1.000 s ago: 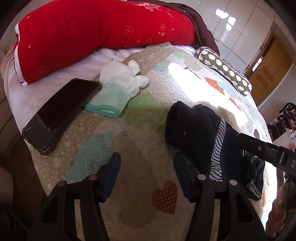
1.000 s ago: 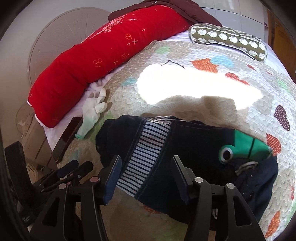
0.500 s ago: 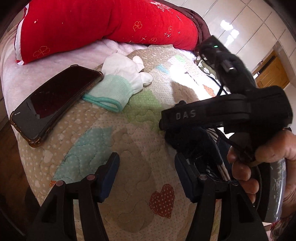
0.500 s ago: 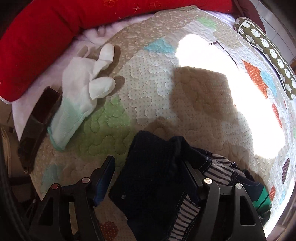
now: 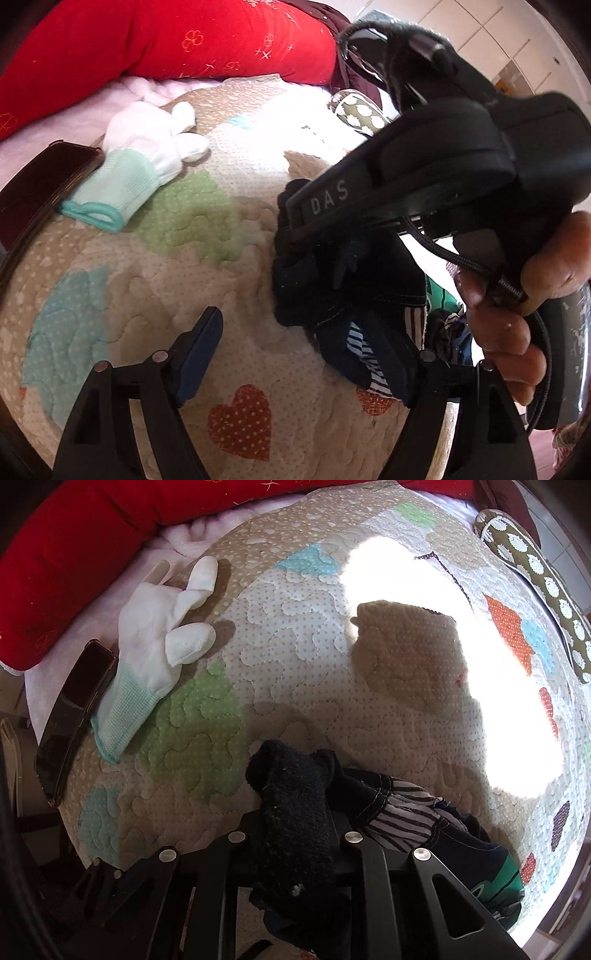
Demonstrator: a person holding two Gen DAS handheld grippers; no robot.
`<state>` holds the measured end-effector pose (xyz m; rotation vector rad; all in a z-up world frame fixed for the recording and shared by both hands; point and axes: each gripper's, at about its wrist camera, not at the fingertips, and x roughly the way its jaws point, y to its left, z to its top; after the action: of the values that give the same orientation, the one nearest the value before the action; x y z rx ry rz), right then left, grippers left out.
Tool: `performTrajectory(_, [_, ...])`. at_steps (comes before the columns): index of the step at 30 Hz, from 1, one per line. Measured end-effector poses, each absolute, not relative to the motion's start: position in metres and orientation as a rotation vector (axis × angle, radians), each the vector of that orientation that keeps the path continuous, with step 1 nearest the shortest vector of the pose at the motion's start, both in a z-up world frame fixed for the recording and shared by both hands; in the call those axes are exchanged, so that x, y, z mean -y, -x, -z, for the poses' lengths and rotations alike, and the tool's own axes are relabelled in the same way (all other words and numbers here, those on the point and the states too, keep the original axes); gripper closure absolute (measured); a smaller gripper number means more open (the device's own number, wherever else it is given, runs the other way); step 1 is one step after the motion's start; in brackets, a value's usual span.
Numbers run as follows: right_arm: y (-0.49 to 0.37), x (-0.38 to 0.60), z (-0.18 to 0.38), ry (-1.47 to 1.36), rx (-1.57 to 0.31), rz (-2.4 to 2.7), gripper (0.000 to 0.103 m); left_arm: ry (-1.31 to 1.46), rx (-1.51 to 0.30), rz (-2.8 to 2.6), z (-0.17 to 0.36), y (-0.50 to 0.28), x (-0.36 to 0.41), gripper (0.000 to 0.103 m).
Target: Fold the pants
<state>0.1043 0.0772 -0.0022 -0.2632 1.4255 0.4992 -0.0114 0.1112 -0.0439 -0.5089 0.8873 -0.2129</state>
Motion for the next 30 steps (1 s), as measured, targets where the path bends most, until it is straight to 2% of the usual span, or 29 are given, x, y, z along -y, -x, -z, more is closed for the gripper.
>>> performTrajectory(5, [-0.104, -0.056, -0.007, 0.173, -1.449, -0.53, 0.085, 0.477, -0.88, 0.243, 0.045, 0.003, -0.095, 0.025])
performTrajectory(6, [-0.104, -0.059, -0.01, 0.159, -1.45, -0.533, 0.085, 0.474, -0.891, 0.241, 0.046, 0.0, -0.093, 0.029])
performTrajectory(7, [-0.103, -0.056, -0.012, 0.146, -1.447, -0.535, 0.085, 0.481, -0.903, 0.248, 0.047, -0.004, -0.091, 0.054])
performTrajectory(8, [-0.103, -0.052, -0.018, 0.136, -1.444, -0.538, 0.086, 0.496, -0.904, 0.275, 0.047, -0.006, -0.091, 0.07])
performTrajectory(9, [-0.103, -0.048, -0.02, 0.127, -1.44, -0.536, 0.086, 0.504, -0.923, 0.293, 0.046, -0.009, -0.09, 0.082])
performTrajectory(19, [-0.074, 0.018, -0.057, -0.074, -1.322, -0.565, 0.086, 0.493, -0.896, 0.356, 0.014, -0.001, -0.066, 0.084])
performTrajectory(30, [-0.042, 0.125, -0.063, -0.332, -1.184, -0.486, 0.086, 0.363, -0.891, 0.455, -0.012, -0.003, 0.025, 0.083])
